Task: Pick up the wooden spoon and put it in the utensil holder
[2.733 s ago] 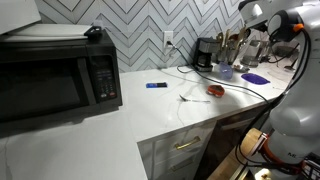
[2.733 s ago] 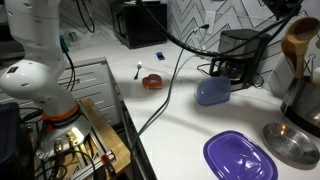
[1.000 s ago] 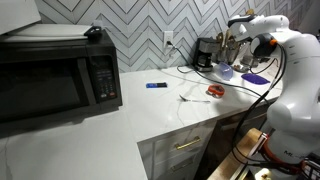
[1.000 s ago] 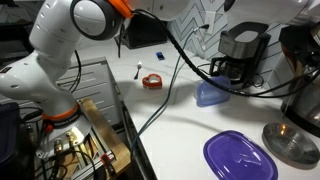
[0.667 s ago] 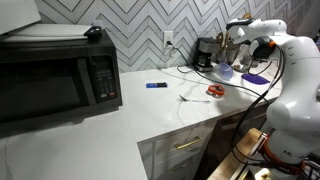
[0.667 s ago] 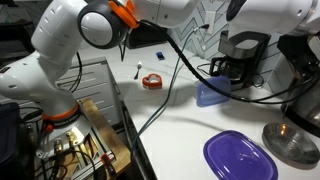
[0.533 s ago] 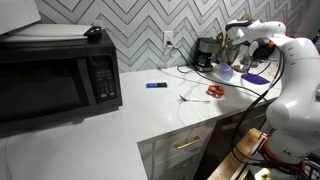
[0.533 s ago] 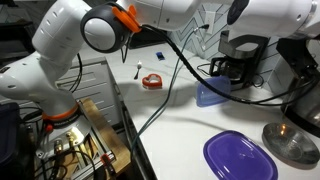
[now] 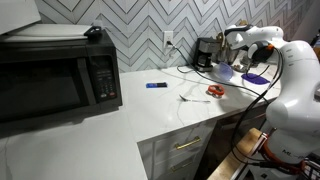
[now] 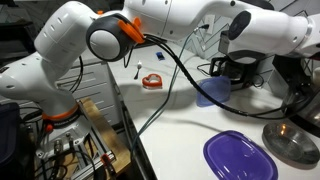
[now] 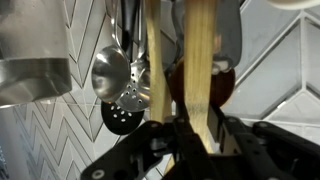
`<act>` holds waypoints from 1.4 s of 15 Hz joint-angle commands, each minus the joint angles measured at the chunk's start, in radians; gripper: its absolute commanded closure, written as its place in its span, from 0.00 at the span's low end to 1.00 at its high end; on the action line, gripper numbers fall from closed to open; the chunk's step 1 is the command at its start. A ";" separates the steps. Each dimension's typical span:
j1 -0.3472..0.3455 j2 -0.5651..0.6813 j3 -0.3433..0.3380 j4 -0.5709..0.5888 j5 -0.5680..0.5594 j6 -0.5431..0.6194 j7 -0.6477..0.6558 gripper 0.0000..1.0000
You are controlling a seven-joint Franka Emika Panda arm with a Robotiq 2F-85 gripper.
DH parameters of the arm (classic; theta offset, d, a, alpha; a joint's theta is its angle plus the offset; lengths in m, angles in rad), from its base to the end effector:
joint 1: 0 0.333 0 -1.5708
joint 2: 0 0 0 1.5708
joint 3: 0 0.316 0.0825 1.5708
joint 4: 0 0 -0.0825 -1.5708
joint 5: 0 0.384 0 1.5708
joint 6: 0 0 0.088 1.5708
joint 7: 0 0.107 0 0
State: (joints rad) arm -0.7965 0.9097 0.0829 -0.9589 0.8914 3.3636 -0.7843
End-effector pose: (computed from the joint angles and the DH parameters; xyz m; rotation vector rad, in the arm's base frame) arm 0.5186 -0.6066 0.4643 1.8054 -1.0371 1.6347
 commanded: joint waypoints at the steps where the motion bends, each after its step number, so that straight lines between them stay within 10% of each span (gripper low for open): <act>1: -0.021 -0.001 0.021 -0.039 -0.008 0.003 -0.028 0.94; 13: -0.018 -0.081 -0.008 -0.208 0.008 -0.044 -0.058 0.94; 14: -0.015 -0.091 -0.017 -0.221 0.014 -0.047 -0.055 0.52; 21: -0.006 -0.185 -0.077 -0.313 0.047 -0.092 -0.030 0.05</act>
State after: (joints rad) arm -0.8017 0.8130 0.0343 -1.1750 0.9111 3.3268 -0.8207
